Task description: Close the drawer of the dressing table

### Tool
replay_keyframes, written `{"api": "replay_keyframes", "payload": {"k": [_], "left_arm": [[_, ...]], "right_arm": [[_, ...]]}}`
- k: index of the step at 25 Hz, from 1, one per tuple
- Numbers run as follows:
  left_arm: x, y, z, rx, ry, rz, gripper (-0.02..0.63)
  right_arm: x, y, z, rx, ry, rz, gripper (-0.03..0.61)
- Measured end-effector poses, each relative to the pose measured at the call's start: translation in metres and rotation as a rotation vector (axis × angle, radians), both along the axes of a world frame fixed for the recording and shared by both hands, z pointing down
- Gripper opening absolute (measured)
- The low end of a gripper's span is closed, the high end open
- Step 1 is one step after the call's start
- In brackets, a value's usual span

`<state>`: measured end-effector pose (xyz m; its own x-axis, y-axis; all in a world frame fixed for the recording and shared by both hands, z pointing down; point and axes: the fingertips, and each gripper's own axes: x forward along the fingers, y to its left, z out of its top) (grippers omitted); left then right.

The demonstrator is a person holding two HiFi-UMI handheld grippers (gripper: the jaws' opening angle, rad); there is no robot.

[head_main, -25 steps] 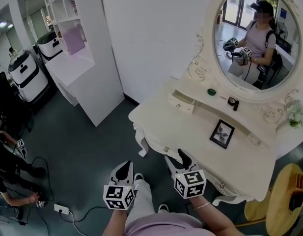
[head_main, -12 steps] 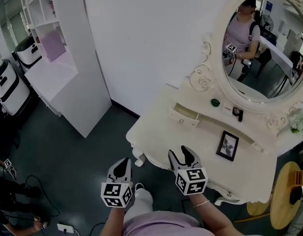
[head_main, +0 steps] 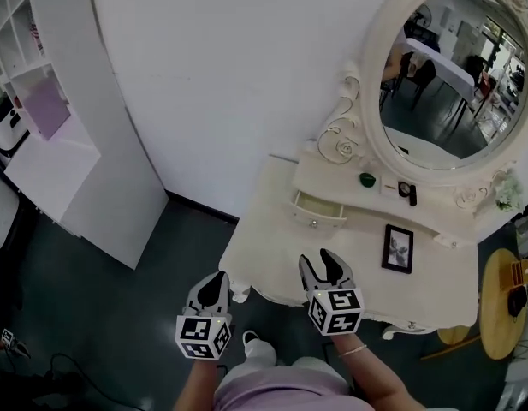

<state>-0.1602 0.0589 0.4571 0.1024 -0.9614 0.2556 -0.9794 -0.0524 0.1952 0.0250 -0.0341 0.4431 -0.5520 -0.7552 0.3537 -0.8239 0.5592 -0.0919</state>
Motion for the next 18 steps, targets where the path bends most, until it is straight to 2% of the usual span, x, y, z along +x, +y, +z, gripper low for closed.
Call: {"api": "replay_keyframes", "payload": {"k": [8,18], "left_arm": [[-0.003,-0.026,0.010,-0.017,0.037,0.099,0.000],[-0.001,-0.048,0.018,-0.033,0.044,0.154,0.000]], "right_arm": [[0.000,-0.005,0.006,0.008,0.085,0.069,0.186],[0.001,-0.020,0.018,0.001,0.116,0.110,0.153]]}}
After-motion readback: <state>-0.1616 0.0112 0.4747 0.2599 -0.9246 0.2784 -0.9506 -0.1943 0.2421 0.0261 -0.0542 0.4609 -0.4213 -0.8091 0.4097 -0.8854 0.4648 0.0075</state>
